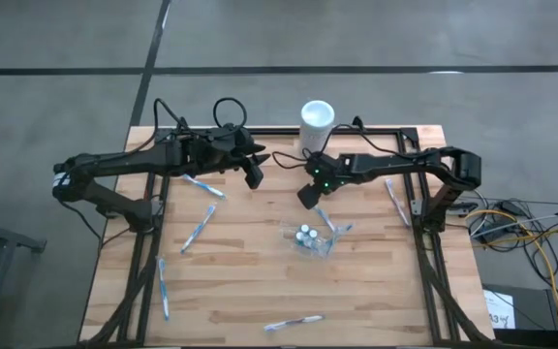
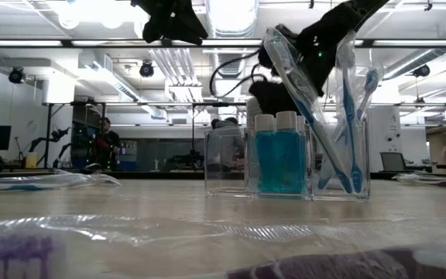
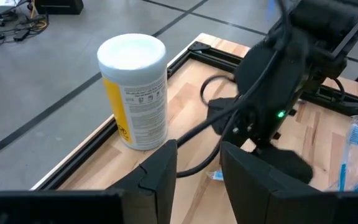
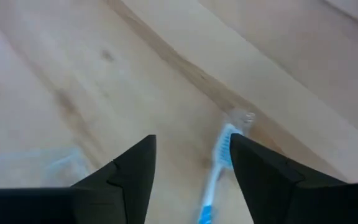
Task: Pick & Place toothbrushing station
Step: Put the blue toothbrush into the transparent organizer
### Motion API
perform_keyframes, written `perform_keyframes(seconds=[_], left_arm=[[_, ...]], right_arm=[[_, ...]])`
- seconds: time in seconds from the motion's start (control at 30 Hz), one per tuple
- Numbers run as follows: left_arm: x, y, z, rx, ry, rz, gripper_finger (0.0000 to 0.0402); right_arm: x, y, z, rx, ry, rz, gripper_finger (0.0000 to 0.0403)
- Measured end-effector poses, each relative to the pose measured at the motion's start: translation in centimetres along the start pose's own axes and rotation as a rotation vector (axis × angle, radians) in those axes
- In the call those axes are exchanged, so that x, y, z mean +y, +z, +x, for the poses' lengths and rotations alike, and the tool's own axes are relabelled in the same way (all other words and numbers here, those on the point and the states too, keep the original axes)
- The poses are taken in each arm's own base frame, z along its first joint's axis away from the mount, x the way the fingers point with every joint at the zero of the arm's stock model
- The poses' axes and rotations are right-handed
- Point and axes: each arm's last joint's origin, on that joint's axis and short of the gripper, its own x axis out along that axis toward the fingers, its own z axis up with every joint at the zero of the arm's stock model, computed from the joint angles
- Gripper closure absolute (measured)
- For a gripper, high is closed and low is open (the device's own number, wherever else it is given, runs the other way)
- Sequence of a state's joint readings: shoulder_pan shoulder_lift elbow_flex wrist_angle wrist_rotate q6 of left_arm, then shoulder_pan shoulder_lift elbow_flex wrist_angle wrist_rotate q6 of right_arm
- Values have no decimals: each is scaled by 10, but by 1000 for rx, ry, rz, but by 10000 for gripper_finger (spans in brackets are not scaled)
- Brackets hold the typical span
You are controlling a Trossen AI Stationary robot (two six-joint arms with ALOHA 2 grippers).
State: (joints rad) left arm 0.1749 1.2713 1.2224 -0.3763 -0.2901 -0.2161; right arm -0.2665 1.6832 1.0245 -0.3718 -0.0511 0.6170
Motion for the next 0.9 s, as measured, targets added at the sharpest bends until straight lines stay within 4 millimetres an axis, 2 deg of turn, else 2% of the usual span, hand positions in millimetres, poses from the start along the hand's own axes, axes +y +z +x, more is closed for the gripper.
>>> perform_keyframes(seconds=[0.17,0.43,0.9], left_arm=[[0,0,0,0,0,0,273],[0,0,0,0,0,0,273],[0,0,0,0,0,0,273]], right_arm=[[-5,-4,16,35,-54,14,206],[-6,-3,27,44,-70,28,209],[-13,-2,31,22,-157,74,209]])
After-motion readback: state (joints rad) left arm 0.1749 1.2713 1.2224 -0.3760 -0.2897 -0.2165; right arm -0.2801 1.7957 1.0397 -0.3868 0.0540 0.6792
